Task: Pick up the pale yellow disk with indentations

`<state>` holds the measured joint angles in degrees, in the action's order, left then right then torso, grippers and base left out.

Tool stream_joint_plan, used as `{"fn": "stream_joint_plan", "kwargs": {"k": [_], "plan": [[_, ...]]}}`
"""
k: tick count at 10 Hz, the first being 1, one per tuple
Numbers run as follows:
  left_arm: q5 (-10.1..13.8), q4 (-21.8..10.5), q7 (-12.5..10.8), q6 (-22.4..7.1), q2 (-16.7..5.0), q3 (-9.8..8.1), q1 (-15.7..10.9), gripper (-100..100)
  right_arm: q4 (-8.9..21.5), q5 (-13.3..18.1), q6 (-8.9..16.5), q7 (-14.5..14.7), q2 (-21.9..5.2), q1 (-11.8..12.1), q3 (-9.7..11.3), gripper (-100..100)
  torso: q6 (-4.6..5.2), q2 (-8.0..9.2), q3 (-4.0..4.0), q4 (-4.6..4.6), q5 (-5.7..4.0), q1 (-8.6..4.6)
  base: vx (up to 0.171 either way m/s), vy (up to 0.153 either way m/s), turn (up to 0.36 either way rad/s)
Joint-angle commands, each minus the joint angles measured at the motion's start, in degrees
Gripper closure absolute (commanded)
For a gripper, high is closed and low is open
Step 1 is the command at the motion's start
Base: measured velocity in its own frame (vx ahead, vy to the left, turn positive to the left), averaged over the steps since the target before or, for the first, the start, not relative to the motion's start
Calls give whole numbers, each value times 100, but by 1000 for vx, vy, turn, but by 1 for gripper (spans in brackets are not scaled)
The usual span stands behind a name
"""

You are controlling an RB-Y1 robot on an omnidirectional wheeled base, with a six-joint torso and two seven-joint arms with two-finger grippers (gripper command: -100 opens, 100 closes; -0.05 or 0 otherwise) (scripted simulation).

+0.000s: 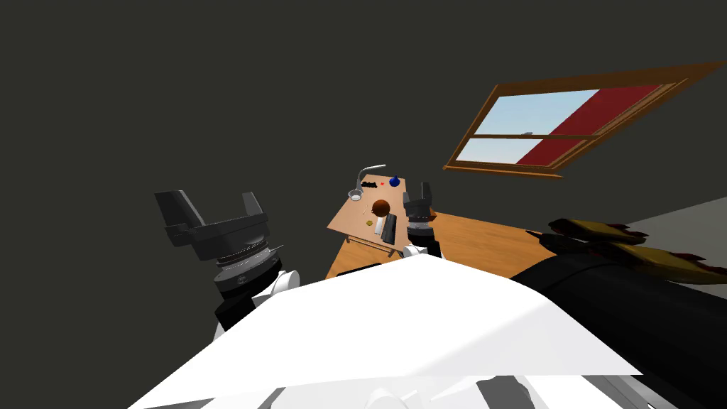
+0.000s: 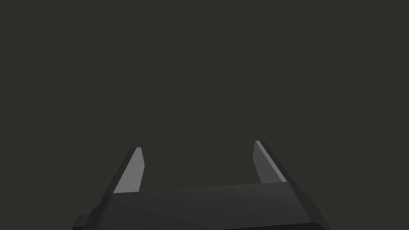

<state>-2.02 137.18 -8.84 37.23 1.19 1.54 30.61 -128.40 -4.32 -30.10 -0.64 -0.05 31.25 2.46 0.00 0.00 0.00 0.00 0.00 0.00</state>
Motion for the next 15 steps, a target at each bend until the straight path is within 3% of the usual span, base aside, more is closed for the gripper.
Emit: {"fn": "stream_joint_plan", "kwargs": {"k": [1, 4, 5, 6, 7, 8, 9, 10, 11, 12, 13, 14, 15], "plan": [[0, 0, 0, 0, 0, 0, 0, 0, 101, 254, -109, 140, -261, -79, -195, -100, 0, 0, 0, 0, 0, 0, -30, -4, 115], [0, 0, 0, 0, 0, 0, -1, 0, 347, 770, -369, 475, -567, -273, -653, -100, -1, 24, 14, 5, -2, -9, -64, -14, 134], [0, 0, 0, 0, 0, 0, -1, 0, 347, 881, -369, 475, -567, -273, -653, -100, -1, 23, 13, 5, -2, -10, -37, -17, 42], [0, 0, 0, 0, 0, 0, 0, 0, 457, 1082, -484, 623, -646, -359, -852, -100, 1, 17, 10, 4, -2, -9, -29, -8, 82], [0, 0, 0, 0, 0, 0, 0, 0, 457, 1167, -484, 623, -646, -359, -852, -100, -1, 13, 7, 3, -2, -7, -23, -7, 68], [0, 0, 0, 0, 0, 0, 0, 0, 580, 1379, -611, 787, -715, -454, -1070, -100, 0, 9, 6, 2, -1, -5, -31, -7, 154], [0, 0, 0, 0, 0, 0, -1, 0, 580, 1489, -611, 787, -715, -454, -1070, -100, -2, 10, 6, 2, -1, -6, -27, -12, 64], [0, 0, 0, 0, 0, 0, 0, 0, 716, 1691, -748, 966, -772, -558, -1305, -100, 1, 9, 6, 2, -2, -7, -33, -15, 124], [0, 0, 0, 0, 0, 0, -1, 0, 716, 1847, -748, 966, -772, -558, -1305, -100, -1, 11, 6, 3, -2, -9, -27, -15, 72], [0, 0, 0, 0, 0, 0, 0, 0, 862, 2028, -896, 1157, -821, -669, -1553, -100, 1, 9, 6, 2, -2, -8, -30, -10, 162], [0, 0, 0, 0, 0, 0, -1, 0, 862, 2200, -896, 1157, -821, -669, -1553, -100, -1, 9, 5, 2, -2, -8, -25, -14, 77], [0, 0, 0, 0, 0, 0, 0, 0, 1020, 2373, -1051, 1360, -861, -787, -1806, -100, 1, 8, 5, 2, -2, -8, -29, -7, 160], [0, 0, 0, 0, 0, 0, 0, 0, 1020, 2544, -1051, 1360, -861, -787, -1813, -100, -1, 9, 5, 2, -2, -7, -28, -12, 84]]}}
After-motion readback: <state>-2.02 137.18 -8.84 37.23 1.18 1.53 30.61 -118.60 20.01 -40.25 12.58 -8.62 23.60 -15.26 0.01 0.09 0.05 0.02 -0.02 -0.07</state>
